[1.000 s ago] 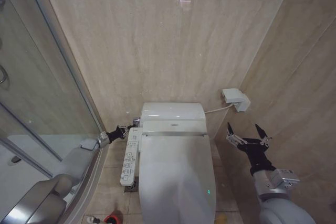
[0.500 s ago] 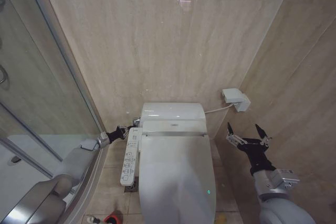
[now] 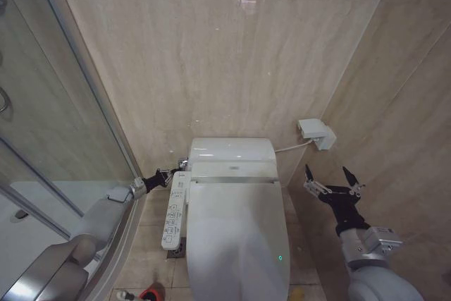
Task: Open the toilet lid, clean the toilet bowl with a toilet brush, close the toilet lid, and flush.
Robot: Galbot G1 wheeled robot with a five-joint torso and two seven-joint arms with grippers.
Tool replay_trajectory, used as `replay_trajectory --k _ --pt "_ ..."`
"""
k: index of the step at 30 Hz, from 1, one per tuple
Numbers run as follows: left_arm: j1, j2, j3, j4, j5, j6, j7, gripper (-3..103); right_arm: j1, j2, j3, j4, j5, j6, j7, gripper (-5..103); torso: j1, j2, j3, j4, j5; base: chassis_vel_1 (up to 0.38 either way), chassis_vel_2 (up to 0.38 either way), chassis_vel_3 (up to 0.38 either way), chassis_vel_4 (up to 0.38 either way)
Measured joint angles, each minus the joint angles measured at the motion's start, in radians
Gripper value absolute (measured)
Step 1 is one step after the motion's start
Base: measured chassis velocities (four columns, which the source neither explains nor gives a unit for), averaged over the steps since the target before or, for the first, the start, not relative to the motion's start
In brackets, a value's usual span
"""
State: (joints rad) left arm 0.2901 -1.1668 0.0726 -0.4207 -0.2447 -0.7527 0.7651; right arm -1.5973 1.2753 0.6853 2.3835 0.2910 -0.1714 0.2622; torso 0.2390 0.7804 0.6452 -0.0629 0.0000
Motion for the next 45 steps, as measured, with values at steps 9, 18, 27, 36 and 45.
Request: replay_trajectory --k 9,18,27,36,45 --pt "0.011 0.003 -0.014 -0.011 0.004 -0.003 -0.006 0 0.000 0.000 0.000 0.000 0.000 0.000 0.000 100 0.000 0.000 0.000 -0.0001 0.0000 0.000 0.000 0.000 0.000" --pt "0.076 0.038 -0.068 -0.098 -0.025 -0.013 -0.067 0 0.000 0.000 0.000 0.000 0.000 0.000 0.000 100 0.000 0.000 0.000 0.0000 0.0000 0.000 0.000 0.000 0.000" --pt "0.226 0.120 -0.162 -0.309 -0.083 0.028 -0.185 0 0.000 0.000 0.000 0.000 0.000 0.000 0.000 100 0.000 0.000 0.000 0.0001 0.0000 0.000 0.000 0.000 0.000" --pt "0.402 0.134 -0.296 -0.588 -0.161 0.159 -0.453 0 0.000 0.000 0.000 0.000 0.000 0.000 0.000 100 0.000 0.000 0.000 0.0000 -0.0001 0.000 0.000 0.000 0.000" --pt "0.557 0.105 -0.442 -0.867 -0.138 0.354 -0.770 0 0.000 0.000 0.000 0.000 0.000 0.000 0.000 100 0.000 0.000 0.000 -0.0001 0.0001 0.000 0.000 0.000 0.000"
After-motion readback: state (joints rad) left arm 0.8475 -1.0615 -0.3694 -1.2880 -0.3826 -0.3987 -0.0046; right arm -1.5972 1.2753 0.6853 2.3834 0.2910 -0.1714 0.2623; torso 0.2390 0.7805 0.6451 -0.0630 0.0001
